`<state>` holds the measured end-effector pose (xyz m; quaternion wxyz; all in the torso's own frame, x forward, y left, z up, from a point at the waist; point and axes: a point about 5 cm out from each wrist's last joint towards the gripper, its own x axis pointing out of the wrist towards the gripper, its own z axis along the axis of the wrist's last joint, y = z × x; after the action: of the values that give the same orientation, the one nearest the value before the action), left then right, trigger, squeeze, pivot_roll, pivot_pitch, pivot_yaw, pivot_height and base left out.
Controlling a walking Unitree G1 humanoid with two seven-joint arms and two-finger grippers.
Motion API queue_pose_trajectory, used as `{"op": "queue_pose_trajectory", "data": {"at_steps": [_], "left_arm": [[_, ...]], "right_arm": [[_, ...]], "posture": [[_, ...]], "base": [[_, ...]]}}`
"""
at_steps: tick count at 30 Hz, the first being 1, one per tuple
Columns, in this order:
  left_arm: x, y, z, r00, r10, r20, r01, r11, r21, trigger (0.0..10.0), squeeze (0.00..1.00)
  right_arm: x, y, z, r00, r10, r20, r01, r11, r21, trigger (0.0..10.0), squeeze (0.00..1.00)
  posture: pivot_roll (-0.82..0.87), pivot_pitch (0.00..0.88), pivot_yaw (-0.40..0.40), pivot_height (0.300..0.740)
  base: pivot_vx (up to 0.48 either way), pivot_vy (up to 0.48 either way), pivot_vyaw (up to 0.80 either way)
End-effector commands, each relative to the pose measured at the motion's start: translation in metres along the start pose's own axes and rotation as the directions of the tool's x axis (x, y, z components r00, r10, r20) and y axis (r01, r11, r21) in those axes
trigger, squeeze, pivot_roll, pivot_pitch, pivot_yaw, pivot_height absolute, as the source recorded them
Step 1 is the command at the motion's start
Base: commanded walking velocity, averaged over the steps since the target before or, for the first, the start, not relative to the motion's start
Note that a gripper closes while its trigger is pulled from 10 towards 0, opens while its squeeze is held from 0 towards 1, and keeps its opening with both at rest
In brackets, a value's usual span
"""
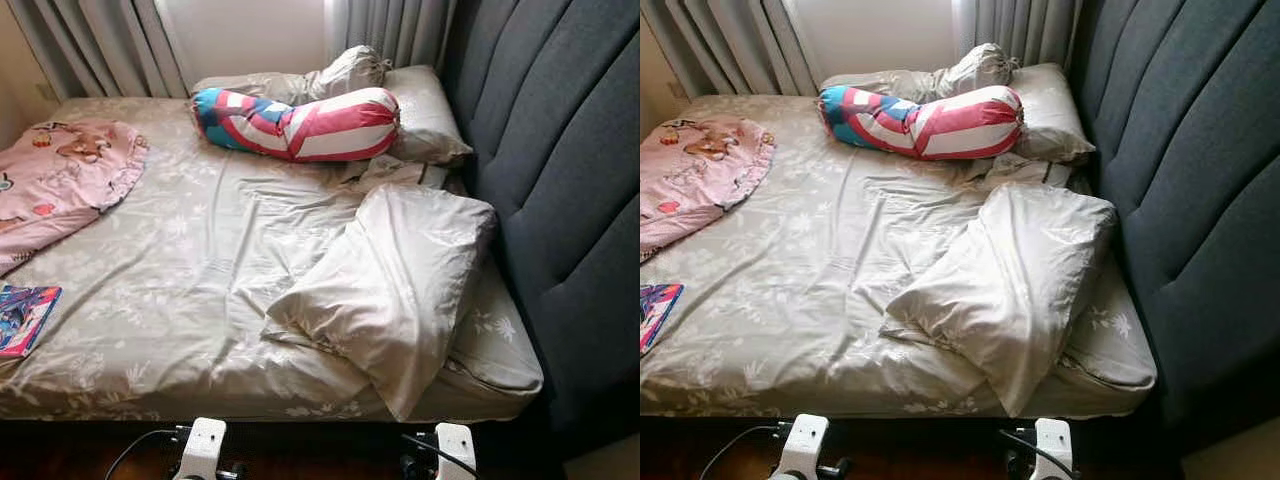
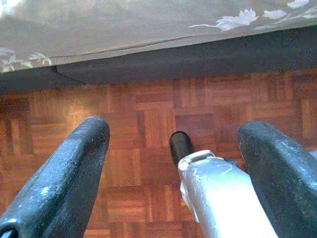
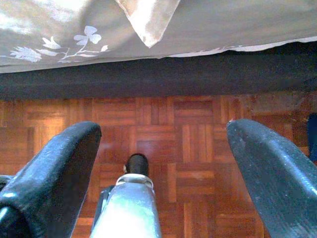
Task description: Clean up the room
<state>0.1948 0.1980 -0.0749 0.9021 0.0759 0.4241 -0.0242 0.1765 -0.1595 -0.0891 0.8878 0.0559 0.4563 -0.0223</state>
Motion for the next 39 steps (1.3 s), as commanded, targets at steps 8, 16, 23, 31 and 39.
{"op": "queue_pose_trajectory", "data": {"at_steps": [8,16,23,31,39], "left_arm": [[-0.001,0.001,-0.006,1.000,-0.005,-0.028,0.005,1.000,0.016,10.0,0.00],[-0.002,0.002,-0.003,1.000,0.007,0.030,-0.007,1.000,-0.012,10.0,0.00],[-0.006,0.002,0.008,0.979,0.026,0.204,-0.003,0.994,-0.112,10.0,0.00],[-0.008,0.003,0.067,0.872,0.067,0.485,0.006,0.989,-0.148,10.0,0.00],[-0.043,0.008,0.117,0.651,0.072,0.756,-0.013,0.996,-0.084,10.0,0.00]], "right_arm": [[0.000,0.000,-0.002,1.000,0.000,-0.007,0.000,1.000,-0.004,10.0,0.00],[-0.001,-0.003,0.002,0.998,-0.043,0.049,0.045,0.997,-0.055,10.0,0.00],[-0.003,-0.011,0.066,0.927,-0.003,0.376,0.003,1.000,0.001,10.0,0.00],[-0.013,-0.013,0.093,0.835,-0.008,0.550,0.012,1.000,-0.005,10.0,0.00],[-0.024,-0.017,0.074,0.791,-0.011,0.612,0.014,1.000,-0.001,10.0,0.00]], "posture": [[-0.03,0.030,-0.033,0.740],[-0.04,0.017,-0.033,0.740],[-0.09,0.000,-0.033,0.740],[-0.09,0.000,-0.042,0.740],[-0.09,0.000,-0.046,0.740]], "base": [[0.000,0.000,0.00],[0.000,0.000,0.00],[0.000,0.000,0.00],[0.000,0.000,0.00],[0.000,0.000,0.00]]}}
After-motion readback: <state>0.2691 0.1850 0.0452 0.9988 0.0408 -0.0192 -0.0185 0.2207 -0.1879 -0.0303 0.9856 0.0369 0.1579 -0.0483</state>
